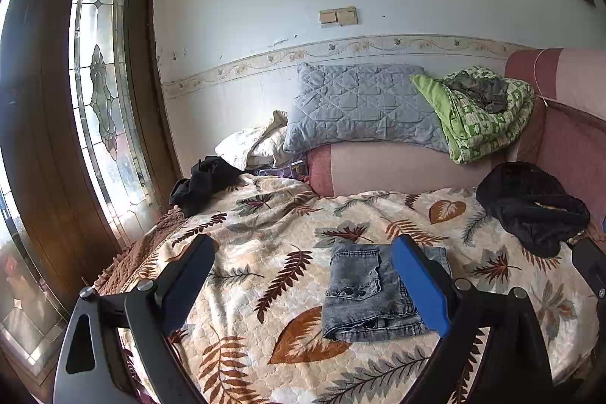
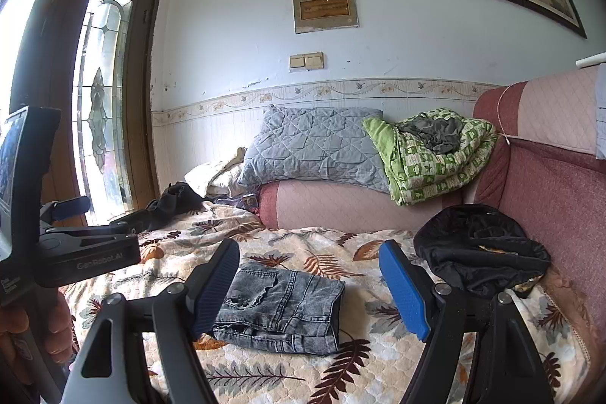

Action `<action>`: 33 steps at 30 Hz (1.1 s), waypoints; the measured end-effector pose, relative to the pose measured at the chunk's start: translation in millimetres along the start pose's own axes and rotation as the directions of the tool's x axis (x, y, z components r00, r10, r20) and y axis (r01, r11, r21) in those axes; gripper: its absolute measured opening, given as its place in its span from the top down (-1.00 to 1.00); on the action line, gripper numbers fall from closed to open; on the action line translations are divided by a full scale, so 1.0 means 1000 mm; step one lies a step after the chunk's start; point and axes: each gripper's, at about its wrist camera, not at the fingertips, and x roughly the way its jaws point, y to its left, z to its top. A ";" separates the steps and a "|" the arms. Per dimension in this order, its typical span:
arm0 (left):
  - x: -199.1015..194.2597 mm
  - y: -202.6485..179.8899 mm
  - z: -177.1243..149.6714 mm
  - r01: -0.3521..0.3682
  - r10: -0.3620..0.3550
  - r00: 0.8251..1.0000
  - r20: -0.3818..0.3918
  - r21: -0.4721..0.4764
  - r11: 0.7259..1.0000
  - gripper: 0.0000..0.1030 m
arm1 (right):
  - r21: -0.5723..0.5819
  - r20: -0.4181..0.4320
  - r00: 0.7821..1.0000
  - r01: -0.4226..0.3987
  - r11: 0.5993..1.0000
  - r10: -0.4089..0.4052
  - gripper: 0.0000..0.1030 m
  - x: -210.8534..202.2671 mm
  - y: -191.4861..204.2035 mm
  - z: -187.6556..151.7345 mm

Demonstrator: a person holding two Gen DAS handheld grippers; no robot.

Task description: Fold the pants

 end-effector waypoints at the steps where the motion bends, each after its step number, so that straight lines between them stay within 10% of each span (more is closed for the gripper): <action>1: 0.000 0.000 0.000 0.000 0.000 1.000 0.002 0.000 1.000 -0.84 | 0.000 -0.001 1.000 0.000 1.000 0.000 -0.54 0.000 0.000 0.000; 33: 0.001 0.001 0.000 0.021 -0.021 1.000 0.001 0.021 1.000 -0.84 | 0.003 -0.008 1.000 -0.001 1.000 0.001 -0.54 0.005 0.000 -0.002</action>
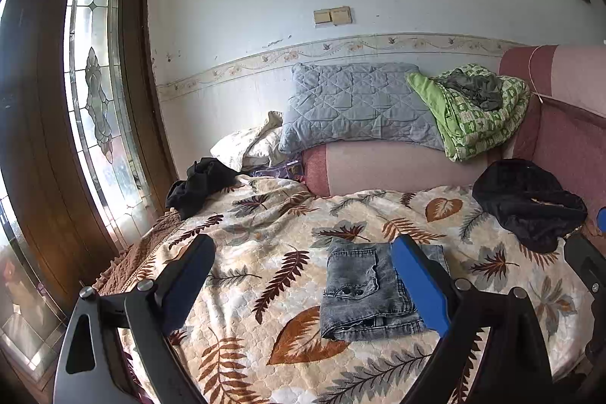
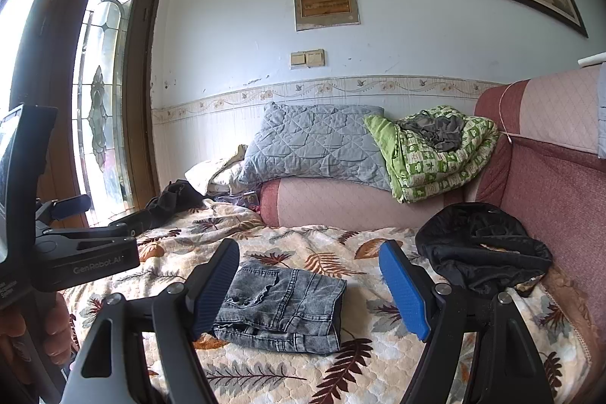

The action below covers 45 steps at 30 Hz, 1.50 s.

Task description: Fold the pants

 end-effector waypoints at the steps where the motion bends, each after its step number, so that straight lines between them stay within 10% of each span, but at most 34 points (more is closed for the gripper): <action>1: 0.000 0.000 0.000 -0.001 0.001 1.000 0.001 -0.001 1.000 -0.84 | 0.001 0.000 1.000 -0.001 1.000 0.001 -0.54 0.000 0.000 0.000; 45: -0.001 0.005 -0.004 -0.002 0.002 1.000 -0.003 -0.017 1.000 -0.84 | -0.017 -0.007 1.000 0.004 1.000 -0.004 -0.54 0.000 0.007 -0.001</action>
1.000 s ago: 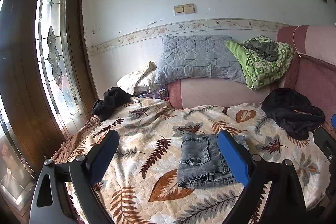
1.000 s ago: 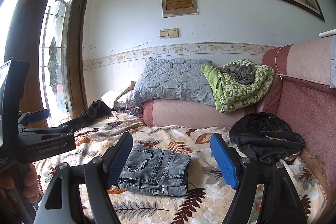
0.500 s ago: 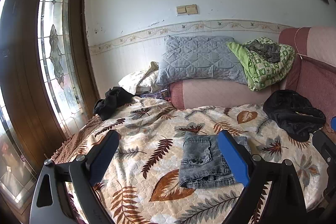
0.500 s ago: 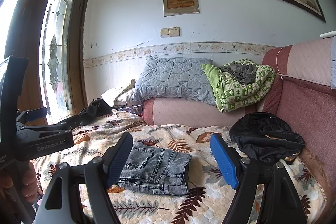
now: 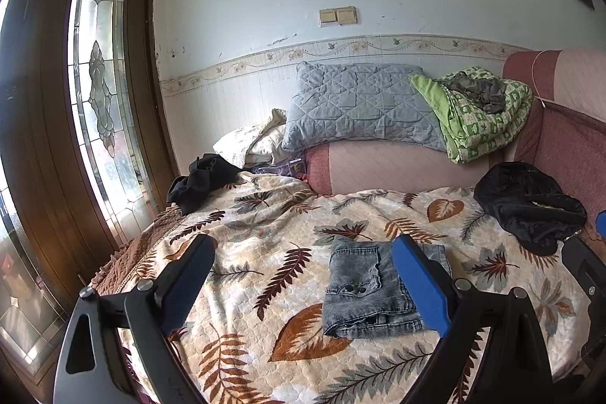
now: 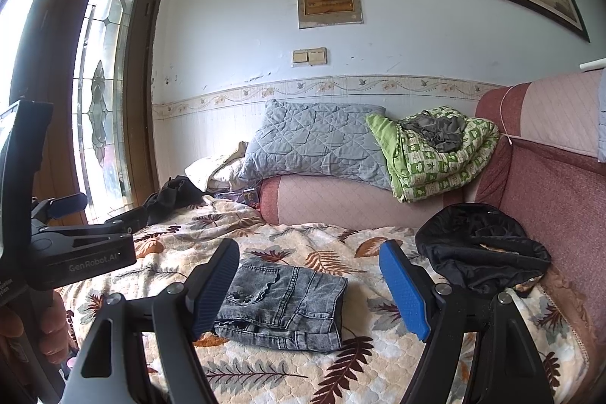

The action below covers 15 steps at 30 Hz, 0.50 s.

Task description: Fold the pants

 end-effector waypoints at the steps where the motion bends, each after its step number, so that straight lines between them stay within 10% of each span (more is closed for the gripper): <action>1: 0.000 0.000 0.000 0.001 -0.001 1.000 -0.001 -0.001 1.000 -0.84 | 0.000 0.001 1.000 0.000 1.000 0.000 -0.54 0.000 0.000 0.000; 15: -0.009 0.000 -0.001 0.020 -0.020 0.999 0.034 -0.001 1.000 -0.84 | -0.011 0.014 1.000 -0.003 1.000 0.003 -0.54 -0.003 0.007 0.003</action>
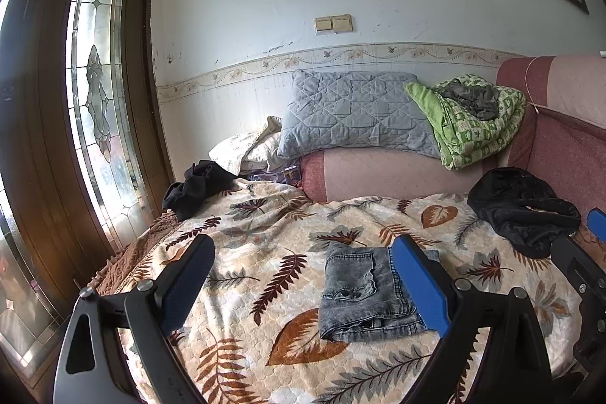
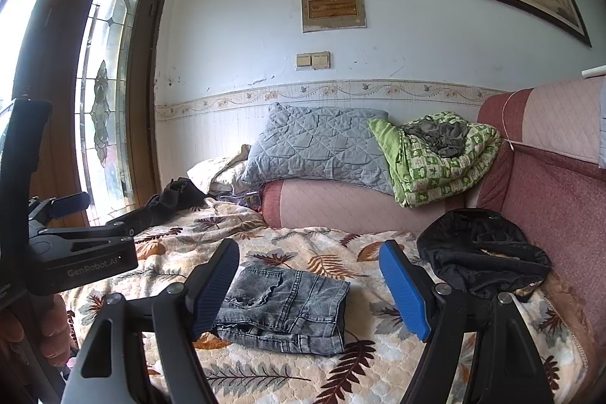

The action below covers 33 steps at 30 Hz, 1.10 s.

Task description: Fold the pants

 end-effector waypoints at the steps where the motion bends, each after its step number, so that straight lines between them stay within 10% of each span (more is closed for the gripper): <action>1: -0.001 -0.001 0.000 0.001 -0.001 1.000 0.002 0.002 1.000 -0.84 | 0.000 0.000 1.000 0.000 1.000 0.000 -0.54 0.000 0.000 0.000; 33: -0.015 0.002 0.009 0.042 -0.042 0.998 0.046 -0.005 0.999 -0.84 | -0.010 0.003 1.000 -0.005 1.000 0.005 -0.54 0.001 0.007 0.003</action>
